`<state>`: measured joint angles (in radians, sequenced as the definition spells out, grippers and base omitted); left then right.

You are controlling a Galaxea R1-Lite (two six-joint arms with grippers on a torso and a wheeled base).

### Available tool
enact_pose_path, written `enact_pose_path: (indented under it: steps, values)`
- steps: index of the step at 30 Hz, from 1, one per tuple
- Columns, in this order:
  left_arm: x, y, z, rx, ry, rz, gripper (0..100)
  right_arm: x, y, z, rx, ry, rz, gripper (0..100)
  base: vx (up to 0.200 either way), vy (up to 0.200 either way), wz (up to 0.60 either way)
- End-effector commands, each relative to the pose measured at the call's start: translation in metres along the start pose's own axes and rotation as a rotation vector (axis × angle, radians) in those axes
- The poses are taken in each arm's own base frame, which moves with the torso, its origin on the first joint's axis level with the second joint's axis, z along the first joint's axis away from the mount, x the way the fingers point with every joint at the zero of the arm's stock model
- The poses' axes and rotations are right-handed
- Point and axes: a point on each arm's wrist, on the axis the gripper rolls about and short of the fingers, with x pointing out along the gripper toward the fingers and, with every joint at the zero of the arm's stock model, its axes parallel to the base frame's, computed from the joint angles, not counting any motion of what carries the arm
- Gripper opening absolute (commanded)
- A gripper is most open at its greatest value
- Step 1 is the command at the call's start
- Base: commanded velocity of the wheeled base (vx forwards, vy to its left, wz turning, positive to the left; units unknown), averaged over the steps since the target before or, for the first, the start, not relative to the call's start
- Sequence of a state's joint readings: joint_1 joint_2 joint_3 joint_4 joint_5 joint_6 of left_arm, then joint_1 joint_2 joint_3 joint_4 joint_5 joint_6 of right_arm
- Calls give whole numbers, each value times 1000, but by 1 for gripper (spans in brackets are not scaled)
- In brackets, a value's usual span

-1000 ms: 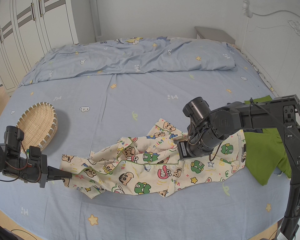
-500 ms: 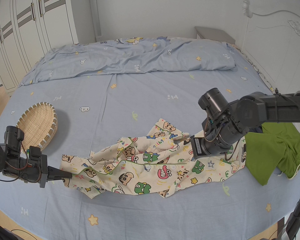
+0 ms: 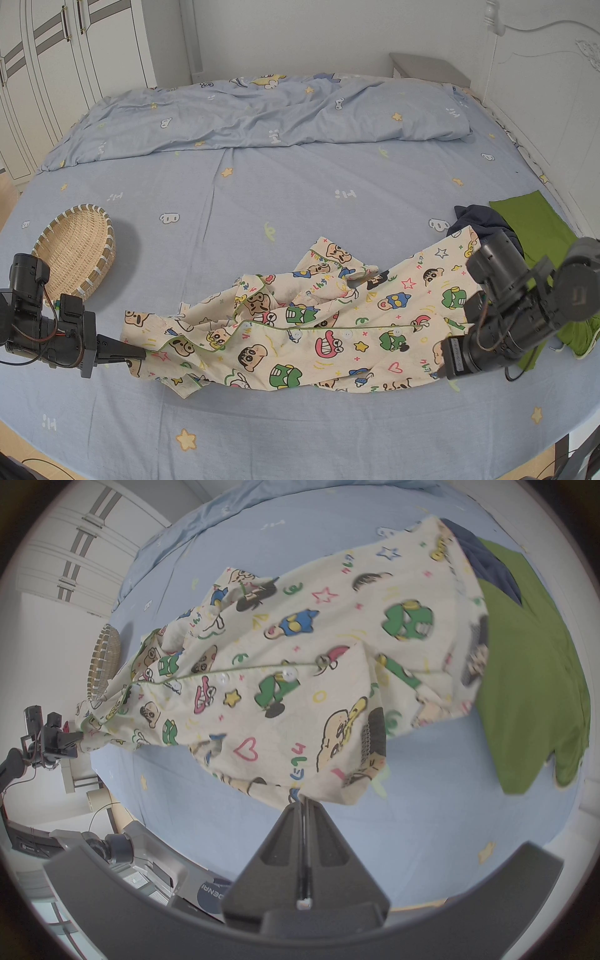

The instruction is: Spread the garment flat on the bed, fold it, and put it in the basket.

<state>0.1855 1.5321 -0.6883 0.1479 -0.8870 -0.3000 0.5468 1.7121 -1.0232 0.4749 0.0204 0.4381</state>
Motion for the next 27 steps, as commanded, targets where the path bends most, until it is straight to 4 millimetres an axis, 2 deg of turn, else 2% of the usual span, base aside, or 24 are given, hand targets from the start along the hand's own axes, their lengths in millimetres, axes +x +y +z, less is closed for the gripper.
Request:
enact_pose_path:
  steps: [1, 2, 4, 8, 14, 15, 22, 27]
  values:
    - [3, 0, -2, -2, 19, -4, 0, -32, -21, -51, 49, -64, 48, 0, 0, 0, 0]
    - [3, 0, -2, -2, 19, -4, 0, -32, -21, -51, 49, -64, 48, 0, 0, 0, 0]
    - [3, -1, -3, -4, 22, -5, 0, -32, -30, -68, 66, -49, 38, 0, 0, 0, 0]
    - [6, -2, -5, 0, 40, -9, 0, -28, -39, -86, 77, -6, 28, 0, 0, 0, 0]
    - [9, -3, -8, 3, 56, -13, 0, -25, -43, -93, 81, 19, 22, 0, 0, 0, 0]
    - [9, -3, -8, 2, 56, -13, 0, -25, -43, -93, 83, 25, 31, 100, 0, 0, 0]
    - [8, -3, -7, 3, 52, -12, 0, -43, -48, -102, 87, -9, 177, 100, 0, 0, 0]
    - [8, -3, -7, 2, 51, -12, 0, -44, -53, -97, 118, -47, 279, 100, 0, 0, 0]
